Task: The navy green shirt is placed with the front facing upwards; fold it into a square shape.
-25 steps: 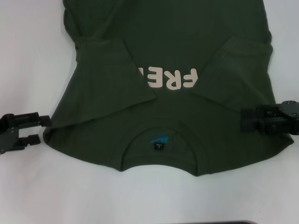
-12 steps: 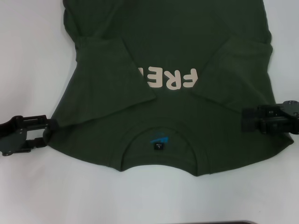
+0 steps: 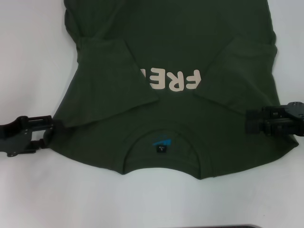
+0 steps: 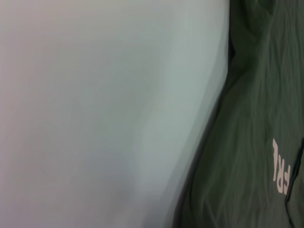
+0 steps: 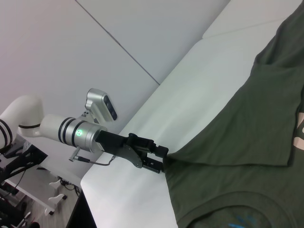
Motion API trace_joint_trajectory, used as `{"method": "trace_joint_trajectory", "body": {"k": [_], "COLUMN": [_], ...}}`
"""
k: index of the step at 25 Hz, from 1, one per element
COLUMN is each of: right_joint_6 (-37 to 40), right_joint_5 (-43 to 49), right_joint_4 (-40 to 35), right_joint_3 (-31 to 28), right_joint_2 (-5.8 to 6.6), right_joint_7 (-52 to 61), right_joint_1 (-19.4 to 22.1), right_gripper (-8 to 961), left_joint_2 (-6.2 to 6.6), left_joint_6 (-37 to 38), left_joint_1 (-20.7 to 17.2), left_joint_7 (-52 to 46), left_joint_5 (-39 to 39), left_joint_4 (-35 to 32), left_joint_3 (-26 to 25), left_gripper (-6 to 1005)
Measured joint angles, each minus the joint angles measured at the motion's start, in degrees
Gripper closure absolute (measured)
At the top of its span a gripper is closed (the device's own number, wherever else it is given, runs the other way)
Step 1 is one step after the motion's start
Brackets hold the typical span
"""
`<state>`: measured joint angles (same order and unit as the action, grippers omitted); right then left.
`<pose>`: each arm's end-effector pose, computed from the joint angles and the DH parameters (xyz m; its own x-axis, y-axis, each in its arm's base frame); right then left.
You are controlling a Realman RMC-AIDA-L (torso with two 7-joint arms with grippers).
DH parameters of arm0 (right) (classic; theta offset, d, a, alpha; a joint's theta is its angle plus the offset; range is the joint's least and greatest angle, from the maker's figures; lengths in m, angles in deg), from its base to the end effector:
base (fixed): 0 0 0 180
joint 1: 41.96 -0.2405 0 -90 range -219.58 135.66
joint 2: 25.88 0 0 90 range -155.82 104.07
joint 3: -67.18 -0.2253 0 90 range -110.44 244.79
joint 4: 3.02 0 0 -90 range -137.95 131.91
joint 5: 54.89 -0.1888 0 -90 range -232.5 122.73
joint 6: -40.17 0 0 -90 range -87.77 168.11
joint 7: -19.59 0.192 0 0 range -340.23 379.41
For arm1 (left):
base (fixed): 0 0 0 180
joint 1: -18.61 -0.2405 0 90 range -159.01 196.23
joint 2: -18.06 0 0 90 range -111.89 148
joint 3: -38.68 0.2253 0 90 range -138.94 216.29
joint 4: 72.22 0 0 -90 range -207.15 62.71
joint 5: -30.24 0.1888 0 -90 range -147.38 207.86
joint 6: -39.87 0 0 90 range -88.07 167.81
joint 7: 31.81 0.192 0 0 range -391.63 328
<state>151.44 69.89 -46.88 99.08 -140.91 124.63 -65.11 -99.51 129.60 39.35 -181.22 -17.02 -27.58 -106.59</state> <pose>0.2400 0.2435 0.0154 0.5346 -0.7542 -0.3813 -0.7436 -0.6342 0.2119 -0.3050 0.2641 -0.0103 -0.2388 0.9230 0.3019 0.9685 0.2037 0.1431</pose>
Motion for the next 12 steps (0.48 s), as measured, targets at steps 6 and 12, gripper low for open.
{"method": "trace_joint_trajectory", "body": {"k": [6, 12], "right_joint_6": [0.3, 0.3], "right_joint_5": [-0.2, -0.2], "right_joint_4": [0.0, 0.0], "right_joint_3": [0.0, 0.0], "right_joint_2": [0.0, 0.0], "right_joint_7": [0.1, 0.1], "right_joint_1": [0.1, 0.3], "right_gripper": [177, 177], "left_joint_2": [-0.37, -0.69], "left_joint_6": [0.1, 0.3], "left_joint_1": [0.3, 1.0], "left_joint_7": [0.0, 0.0], "left_joint_5": [-0.1, -0.4], "left_joint_4": [0.0, 0.0], "left_joint_3": [0.0, 0.0], "left_gripper": [256, 298]}}
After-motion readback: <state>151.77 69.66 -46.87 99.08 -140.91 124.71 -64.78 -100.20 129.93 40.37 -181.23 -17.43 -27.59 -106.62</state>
